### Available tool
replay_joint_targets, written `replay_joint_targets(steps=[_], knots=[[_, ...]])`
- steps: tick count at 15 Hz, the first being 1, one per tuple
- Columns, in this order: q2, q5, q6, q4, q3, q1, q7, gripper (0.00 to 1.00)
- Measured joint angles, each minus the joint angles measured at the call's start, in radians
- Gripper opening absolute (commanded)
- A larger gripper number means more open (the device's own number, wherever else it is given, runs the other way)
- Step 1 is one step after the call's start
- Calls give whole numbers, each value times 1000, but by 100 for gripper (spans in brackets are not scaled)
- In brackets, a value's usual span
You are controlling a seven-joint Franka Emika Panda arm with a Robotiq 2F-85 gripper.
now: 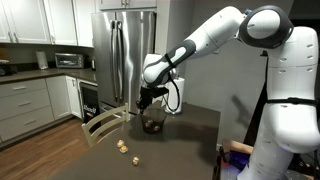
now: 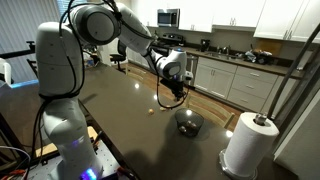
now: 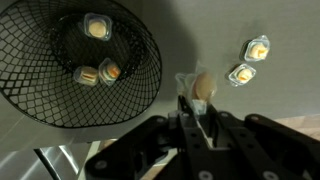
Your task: Move the basket to the right, pick up all the objects from the table and put them in the basket
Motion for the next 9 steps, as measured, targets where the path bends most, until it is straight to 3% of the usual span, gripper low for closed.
replay_joint_targets(steps=[9], knots=[[0,72,14,-23,-37,-51,5,8]])
